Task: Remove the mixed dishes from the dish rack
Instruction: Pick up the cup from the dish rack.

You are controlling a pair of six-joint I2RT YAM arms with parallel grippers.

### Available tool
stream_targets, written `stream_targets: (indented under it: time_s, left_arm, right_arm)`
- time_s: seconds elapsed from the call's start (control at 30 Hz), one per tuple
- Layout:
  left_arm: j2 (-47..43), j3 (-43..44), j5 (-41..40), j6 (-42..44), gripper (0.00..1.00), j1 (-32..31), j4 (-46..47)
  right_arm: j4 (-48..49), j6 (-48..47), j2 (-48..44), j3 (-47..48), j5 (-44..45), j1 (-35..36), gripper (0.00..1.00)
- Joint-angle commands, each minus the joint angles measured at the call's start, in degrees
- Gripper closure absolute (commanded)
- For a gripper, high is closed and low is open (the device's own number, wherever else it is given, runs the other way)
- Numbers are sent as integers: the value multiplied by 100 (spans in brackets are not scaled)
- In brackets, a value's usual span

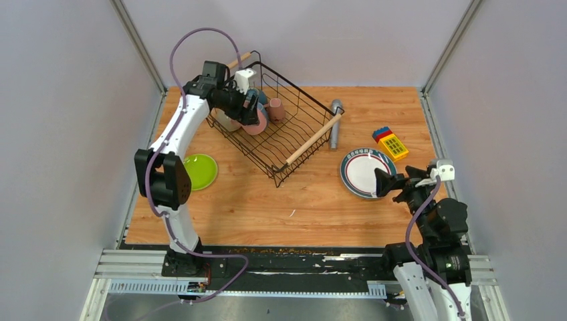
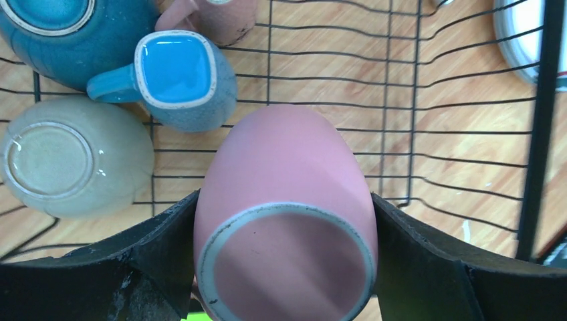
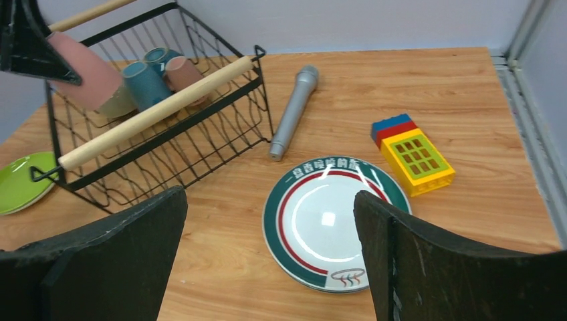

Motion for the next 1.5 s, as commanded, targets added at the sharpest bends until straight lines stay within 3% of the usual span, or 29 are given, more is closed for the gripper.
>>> stream_targets:
  time_s: [0.0,0.37,0.57,0.7,0.83,0.97,1.47]
  left_arm:
    - [-996,-439,390,-1382,61,-27,1024]
    - [-2594,-2053,909,-4325,61,-28,3352]
    - [-3220,-2947,1312,-5711,61,-42,4663]
    - [-3586,-3437,1286,-6106,61,-190,5131]
    - [-3918,-3828,1172,-6508,61,-417,5491]
    - [-4242,-4386,975,-7292,61,-638,6430]
    - [-4882,-5462,412,-8411,61,-1812,7620]
  right_arm:
    - [331,436,466,497,-1128,27,4]
    - [1768,1601,1592,648,-3333,25,7]
    - [3214,2453,2126,475,-4359,28,7]
    - [4417,3184,2483,241,-4818,78,8]
    - [5411,3508,2872,88,-4913,420,8]
    - [5971,3347,3329,115,-4797,1037,10]
    - [7194,3000,4715,681,-4741,2025,19]
